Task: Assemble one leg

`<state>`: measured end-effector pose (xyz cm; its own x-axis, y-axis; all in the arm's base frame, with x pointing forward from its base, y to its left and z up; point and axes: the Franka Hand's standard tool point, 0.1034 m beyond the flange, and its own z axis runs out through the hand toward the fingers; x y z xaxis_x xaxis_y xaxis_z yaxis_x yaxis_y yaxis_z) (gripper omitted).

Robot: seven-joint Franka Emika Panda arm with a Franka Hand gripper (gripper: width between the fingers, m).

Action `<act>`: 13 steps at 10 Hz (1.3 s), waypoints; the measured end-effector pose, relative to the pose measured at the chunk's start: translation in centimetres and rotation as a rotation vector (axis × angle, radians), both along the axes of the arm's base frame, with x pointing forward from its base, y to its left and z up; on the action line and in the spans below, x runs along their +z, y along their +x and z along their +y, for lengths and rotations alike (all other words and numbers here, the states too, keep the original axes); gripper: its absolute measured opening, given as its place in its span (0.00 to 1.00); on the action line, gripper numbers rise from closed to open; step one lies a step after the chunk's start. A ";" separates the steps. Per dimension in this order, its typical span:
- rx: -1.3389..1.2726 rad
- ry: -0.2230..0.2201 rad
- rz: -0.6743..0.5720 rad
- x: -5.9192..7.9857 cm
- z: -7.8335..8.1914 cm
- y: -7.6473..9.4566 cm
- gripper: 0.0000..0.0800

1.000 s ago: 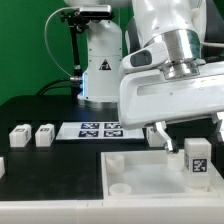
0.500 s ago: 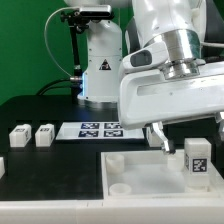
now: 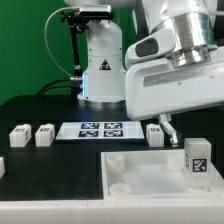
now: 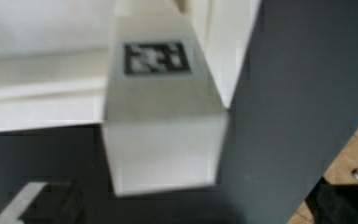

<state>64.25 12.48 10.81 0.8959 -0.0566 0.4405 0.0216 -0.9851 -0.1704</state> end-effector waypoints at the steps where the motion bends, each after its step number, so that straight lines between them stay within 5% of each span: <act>1: 0.017 0.006 0.109 -0.5 0.0 -0.3 0.81; 3: 0.038 0.014 0.250 -0.7 -0.5 0.1 0.81; 7: 0.075 0.035 0.572 -3.4 -1.3 -1.8 0.81; 10: 0.031 0.042 0.557 -3.5 -1.0 -1.6 0.80; 11: -0.072 0.063 0.576 -3.5 -0.8 -1.6 0.55; 12: -0.183 0.084 0.596 -3.5 -0.7 -1.7 0.55; 13: -0.289 0.103 0.614 -3.6 -0.8 -1.7 0.37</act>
Offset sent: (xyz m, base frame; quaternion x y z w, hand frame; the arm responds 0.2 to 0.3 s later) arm -0.0044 -0.0139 -0.0178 0.0077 -0.2353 -0.0165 0.9717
